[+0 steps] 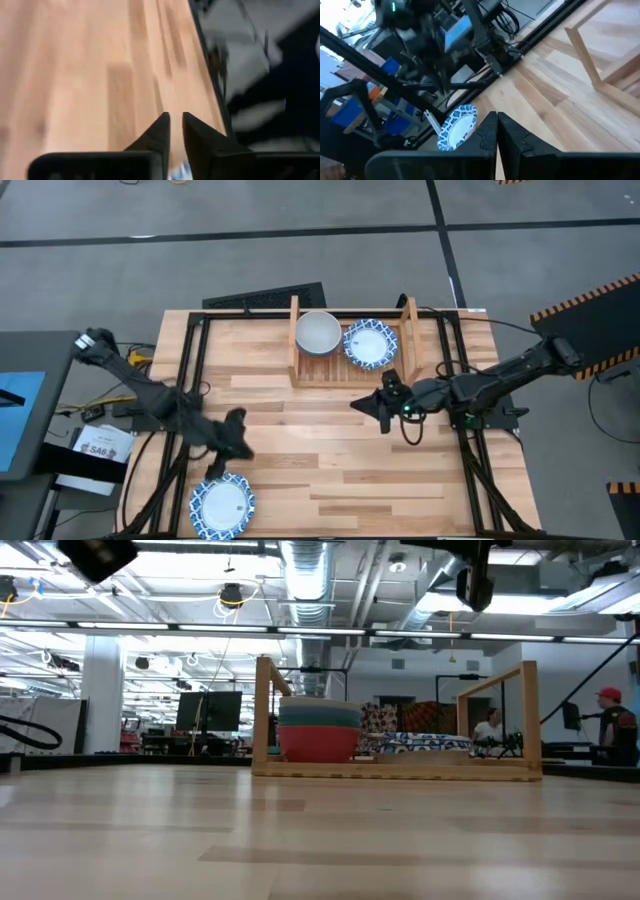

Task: Place and stack bowls onto a shelf
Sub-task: Stack the blue patterned bowl on top of the blue patterned bowl on the shelf

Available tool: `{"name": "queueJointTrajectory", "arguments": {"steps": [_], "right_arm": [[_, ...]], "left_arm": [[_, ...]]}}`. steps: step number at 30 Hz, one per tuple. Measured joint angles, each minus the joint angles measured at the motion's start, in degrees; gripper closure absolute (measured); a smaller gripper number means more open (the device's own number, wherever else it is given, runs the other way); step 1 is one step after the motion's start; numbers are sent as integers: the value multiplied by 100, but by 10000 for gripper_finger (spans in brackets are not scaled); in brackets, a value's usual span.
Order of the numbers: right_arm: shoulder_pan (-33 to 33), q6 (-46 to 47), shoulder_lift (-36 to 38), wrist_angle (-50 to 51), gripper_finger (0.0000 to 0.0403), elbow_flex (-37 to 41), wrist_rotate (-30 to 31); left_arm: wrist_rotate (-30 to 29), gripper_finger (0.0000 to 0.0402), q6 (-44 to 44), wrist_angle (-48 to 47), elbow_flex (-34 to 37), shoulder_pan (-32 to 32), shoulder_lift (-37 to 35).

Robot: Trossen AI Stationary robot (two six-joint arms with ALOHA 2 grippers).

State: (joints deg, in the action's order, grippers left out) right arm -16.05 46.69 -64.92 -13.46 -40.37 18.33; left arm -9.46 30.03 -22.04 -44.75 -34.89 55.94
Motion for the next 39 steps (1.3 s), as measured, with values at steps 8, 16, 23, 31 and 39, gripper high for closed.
{"name": "queueJointTrajectory", "arguments": {"steps": [8, 16, 23, 31, 39], "right_arm": [[46, 21, -12, 123, 373, -5, -4], [84, 40, -12, 317, 374, -5, -4], [82, 40, -12, 438, 372, -5, -4], [82, 38, -12, 548, 373, -5, -11], [82, 38, 62, 590, 373, -5, -18]], "left_arm": [[361, 275, 66, -654, 0, -847, 1144], [409, 206, -19, -958, -2, -1086, 2028], [351, 196, 243, -1149, -2, -1075, 2833], [1205, 196, 556, -893, -23, -1075, 3402], [1264, 331, 657, -949, 5, -644, 2875]]}}
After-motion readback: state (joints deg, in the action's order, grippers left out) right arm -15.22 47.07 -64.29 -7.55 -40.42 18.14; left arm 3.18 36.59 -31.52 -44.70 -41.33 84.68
